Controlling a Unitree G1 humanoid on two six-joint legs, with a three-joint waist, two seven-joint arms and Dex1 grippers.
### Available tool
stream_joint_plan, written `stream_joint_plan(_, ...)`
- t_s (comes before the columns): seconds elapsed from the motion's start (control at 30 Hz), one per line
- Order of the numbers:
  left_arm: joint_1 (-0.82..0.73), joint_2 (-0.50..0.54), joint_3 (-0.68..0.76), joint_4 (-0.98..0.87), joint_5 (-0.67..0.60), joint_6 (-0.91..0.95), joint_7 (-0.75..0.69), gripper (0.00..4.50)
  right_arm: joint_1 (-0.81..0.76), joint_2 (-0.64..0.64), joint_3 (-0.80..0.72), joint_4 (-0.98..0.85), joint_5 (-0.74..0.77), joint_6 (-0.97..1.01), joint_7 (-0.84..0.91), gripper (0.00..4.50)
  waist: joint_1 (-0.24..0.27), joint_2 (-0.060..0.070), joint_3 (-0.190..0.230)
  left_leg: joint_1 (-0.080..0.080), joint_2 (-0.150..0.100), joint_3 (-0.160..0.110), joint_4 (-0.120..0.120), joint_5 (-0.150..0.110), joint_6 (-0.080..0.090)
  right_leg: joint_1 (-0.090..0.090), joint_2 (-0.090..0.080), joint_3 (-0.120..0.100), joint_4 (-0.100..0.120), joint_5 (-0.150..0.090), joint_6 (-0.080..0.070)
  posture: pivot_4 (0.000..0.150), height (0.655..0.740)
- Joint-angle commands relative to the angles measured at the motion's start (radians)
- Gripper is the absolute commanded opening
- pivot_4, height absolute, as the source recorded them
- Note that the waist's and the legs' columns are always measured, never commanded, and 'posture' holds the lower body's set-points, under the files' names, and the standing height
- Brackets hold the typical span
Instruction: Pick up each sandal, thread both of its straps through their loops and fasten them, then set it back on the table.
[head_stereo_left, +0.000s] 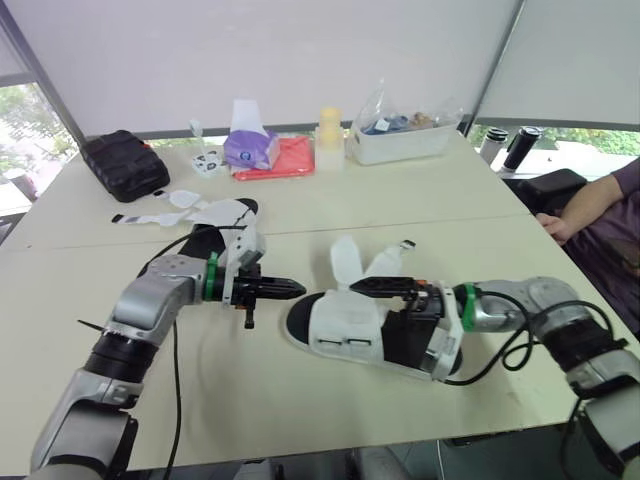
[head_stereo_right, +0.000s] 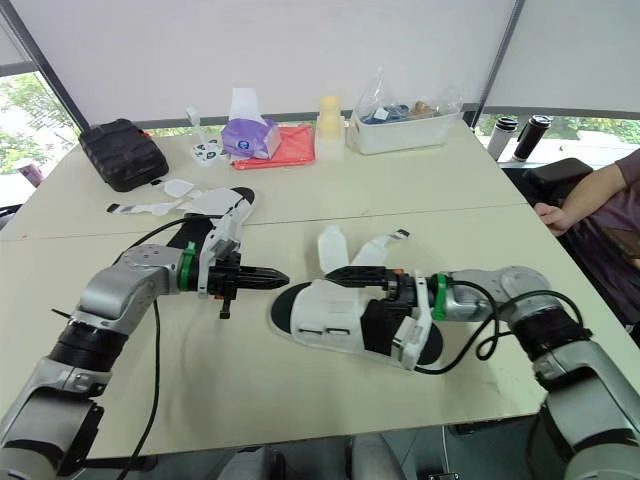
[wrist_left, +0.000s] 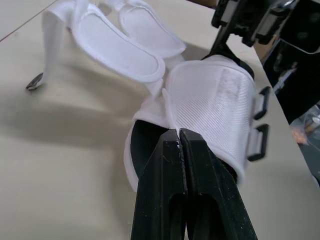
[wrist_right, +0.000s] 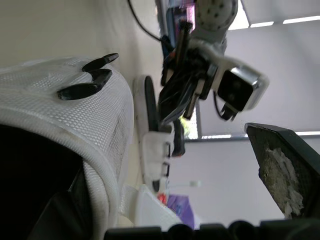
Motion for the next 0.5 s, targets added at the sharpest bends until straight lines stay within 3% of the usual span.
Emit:
stream_joint_plan(0.03, 0.041, 0.065, 0.047, -0.103, -0.044, 0.043, -0.028, 0.03, -0.067, 0.035, -0.006, 0.0, -0.037, -0.056, -0.014, 4.5, 0.001, 0.0, 0.0, 0.0, 0.0, 0.0, 0.0, 0.0, 0.0, 0.0, 0.0, 0.0, 0.0, 0.0, 0.0, 0.15, 0.74)
stream_joint_plan(0.5, 0.165, 0.085, -0.064, -0.187, 0.055, -0.043, -0.026, 0.03, -0.151, 0.078, 0.043, 0.134, -0.11, -0.155, 0.002, 4.5, 0.0, 0.0, 0.0, 0.0, -0.001, 0.0, 0.0, 0.0, 0.0, 0.0, -0.001, 0.0, 0.0, 0.0, 0.0, 0.15, 0.74)
